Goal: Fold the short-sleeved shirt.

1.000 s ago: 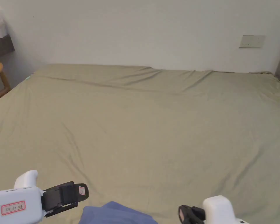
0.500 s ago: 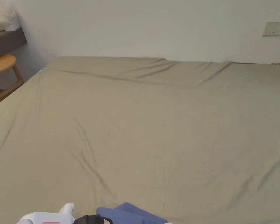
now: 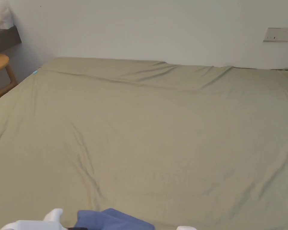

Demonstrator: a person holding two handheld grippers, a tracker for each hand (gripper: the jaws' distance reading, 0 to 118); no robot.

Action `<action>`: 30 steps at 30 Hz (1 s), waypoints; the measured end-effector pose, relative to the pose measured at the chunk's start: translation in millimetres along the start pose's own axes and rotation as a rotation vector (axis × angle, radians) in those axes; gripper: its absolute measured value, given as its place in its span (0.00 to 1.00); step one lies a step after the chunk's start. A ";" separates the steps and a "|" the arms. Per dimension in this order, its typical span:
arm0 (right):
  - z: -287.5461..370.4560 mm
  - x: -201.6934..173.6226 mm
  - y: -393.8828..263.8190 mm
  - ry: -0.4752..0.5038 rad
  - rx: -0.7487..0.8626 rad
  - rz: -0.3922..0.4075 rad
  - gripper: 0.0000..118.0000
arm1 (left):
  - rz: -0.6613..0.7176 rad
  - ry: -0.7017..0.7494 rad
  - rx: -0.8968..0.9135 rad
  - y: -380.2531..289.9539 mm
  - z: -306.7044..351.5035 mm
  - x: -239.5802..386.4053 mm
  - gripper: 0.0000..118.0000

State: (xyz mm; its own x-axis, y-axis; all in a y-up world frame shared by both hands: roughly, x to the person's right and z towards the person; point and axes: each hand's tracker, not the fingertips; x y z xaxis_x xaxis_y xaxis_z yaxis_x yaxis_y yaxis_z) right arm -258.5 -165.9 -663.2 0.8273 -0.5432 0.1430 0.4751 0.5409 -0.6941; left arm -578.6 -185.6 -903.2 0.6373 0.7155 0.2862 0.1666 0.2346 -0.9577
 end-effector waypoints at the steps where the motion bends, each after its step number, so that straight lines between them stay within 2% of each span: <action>1: 6.8 0.9 4.4 0.004 0.011 -0.012 0.08 | 0.035 -0.034 0.019 5.8 12.6 -6.7 0.26; 3: 22.3 1.9 12.4 0.008 0.046 -0.029 0.08 | 0.061 -0.047 0.023 22.0 41.1 -25.7 0.26; 6: 47.7 3.6 19.8 -0.014 0.093 0.001 0.08 | -0.049 0.161 0.013 48.9 85.9 -40.3 0.26; 9: 72.3 8.2 23.4 -0.053 0.133 0.023 0.08 | -0.058 0.306 0.030 73.5 130.3 -66.3 0.26; 11: 89.9 13.2 24.8 -0.084 0.169 0.022 0.08 | 0.027 0.354 0.045 89.9 161.1 -93.3 0.26; 14: 112.3 21.1 24.3 -0.123 0.203 0.006 0.08 | 0.060 0.434 0.088 104.8 197.1 -116.2 0.26; 17: 130.8 29.6 19.7 -0.175 0.226 -0.007 0.08 | 0.101 0.460 0.100 112.8 216.8 -140.4 0.26; 19: 138.7 36.1 14.7 -0.191 0.240 -0.023 0.08 | 0.122 0.568 0.109 109.5 211.8 -158.4 0.26; 20: 140.6 39.5 12.5 -0.201 0.243 -0.034 0.08 | 0.109 0.632 0.087 105.9 202.9 -165.3 0.28; 21: 141.1 42.3 11.3 -0.208 0.241 -0.047 0.08 | 0.051 0.694 0.102 100.2 191.9 -166.7 0.41; 22: 141.2 44.8 10.0 -0.217 0.240 -0.070 0.08 | -0.017 0.770 0.118 87.4 182.2 -165.3 0.62; 23: 141.6 46.5 8.5 -0.224 0.241 -0.086 0.08 | -0.020 0.850 0.149 81.3 179.3 -163.0 0.83; 26: 147.8 43.6 9.3 -0.211 0.247 -0.090 0.08 | 0.077 0.671 0.280 73.3 196.0 -157.4 0.85; 28: 155.3 39.2 17.3 -0.231 0.255 -0.030 0.08 | 0.050 0.746 0.327 73.1 213.1 -138.5 0.85; 30: 170.6 32.9 28.9 -0.284 0.316 0.018 0.08 | -0.065 0.854 0.448 69.4 235.4 -96.5 0.85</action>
State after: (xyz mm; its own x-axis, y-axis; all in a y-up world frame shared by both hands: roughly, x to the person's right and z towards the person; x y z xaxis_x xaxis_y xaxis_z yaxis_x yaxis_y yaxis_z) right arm -166.4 -58.5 -558.2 0.8650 -0.3573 0.3522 0.4918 0.7428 -0.4543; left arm -805.7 -83.5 -990.2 0.9986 0.0136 0.0501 0.0313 0.6126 -0.7898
